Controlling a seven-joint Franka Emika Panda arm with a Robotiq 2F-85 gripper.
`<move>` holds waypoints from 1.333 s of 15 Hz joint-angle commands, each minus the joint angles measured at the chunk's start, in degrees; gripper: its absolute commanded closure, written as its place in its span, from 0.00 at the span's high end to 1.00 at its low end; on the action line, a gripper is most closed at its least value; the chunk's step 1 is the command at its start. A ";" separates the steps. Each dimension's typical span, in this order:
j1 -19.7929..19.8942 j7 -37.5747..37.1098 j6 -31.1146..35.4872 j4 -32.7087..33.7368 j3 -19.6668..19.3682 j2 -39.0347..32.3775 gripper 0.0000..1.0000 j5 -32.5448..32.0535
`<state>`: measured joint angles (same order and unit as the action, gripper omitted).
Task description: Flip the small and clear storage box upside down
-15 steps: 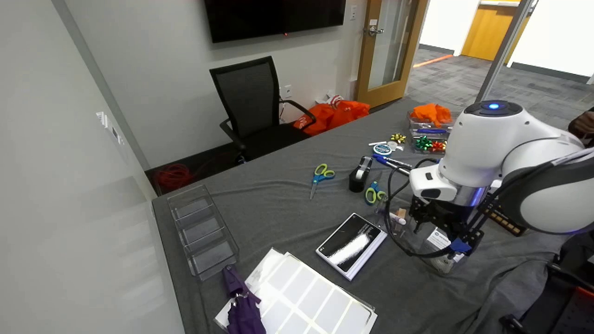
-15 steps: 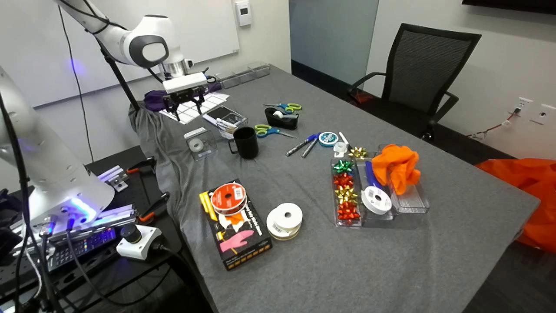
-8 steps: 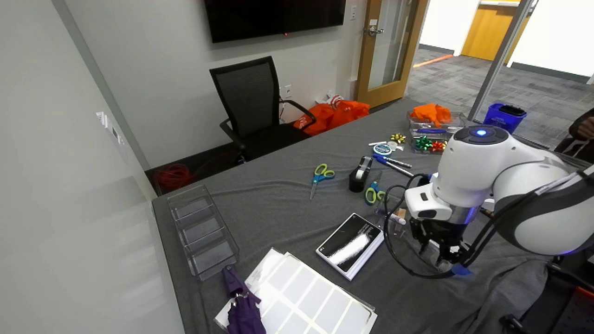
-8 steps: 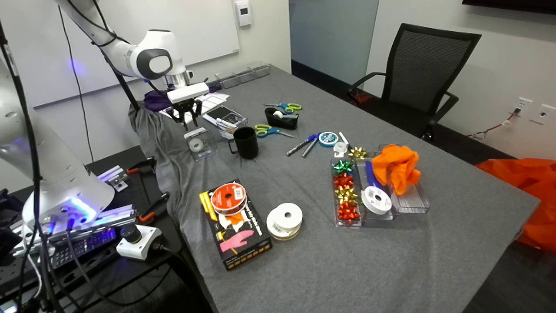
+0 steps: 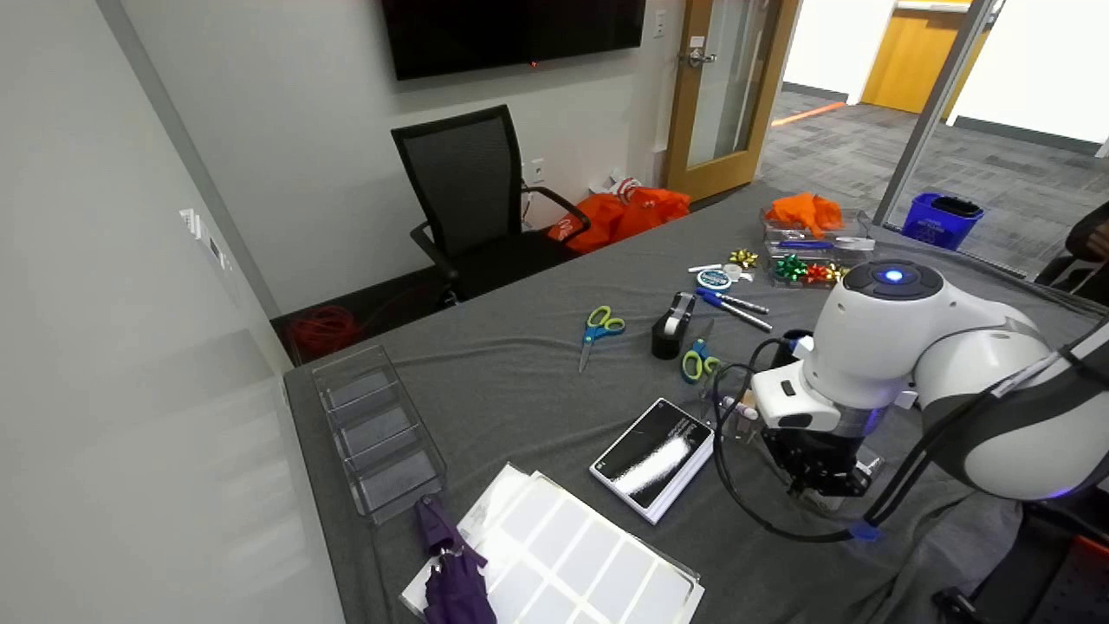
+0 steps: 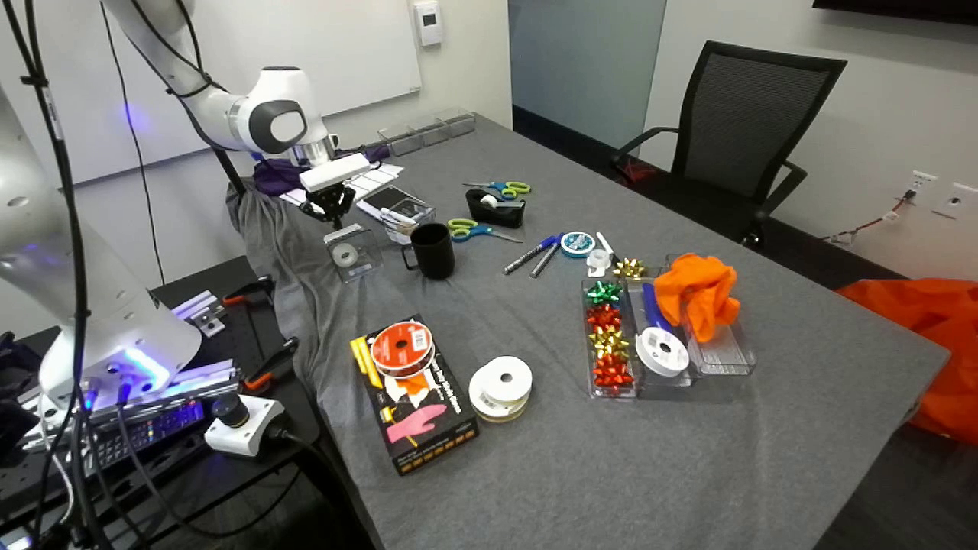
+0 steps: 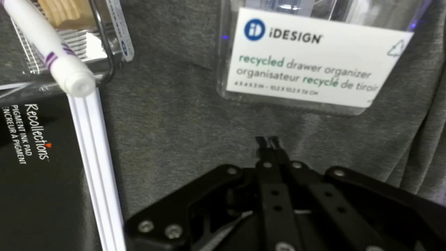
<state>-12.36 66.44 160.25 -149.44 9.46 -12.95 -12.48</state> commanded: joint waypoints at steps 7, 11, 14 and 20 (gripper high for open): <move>-0.75 -11.90 0.89 -3.39 -5.55 2.32 0.00 -18.21; -0.07 -12.66 0.99 -6.05 -6.90 4.55 0.00 -21.78; 2.53 -11.50 2.33 -8.91 -5.30 7.32 0.00 -22.25; 5.02 -6.42 5.62 -10.01 -5.16 10.92 0.00 -20.21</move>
<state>-9.80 56.56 164.69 -159.51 3.92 -3.48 -33.14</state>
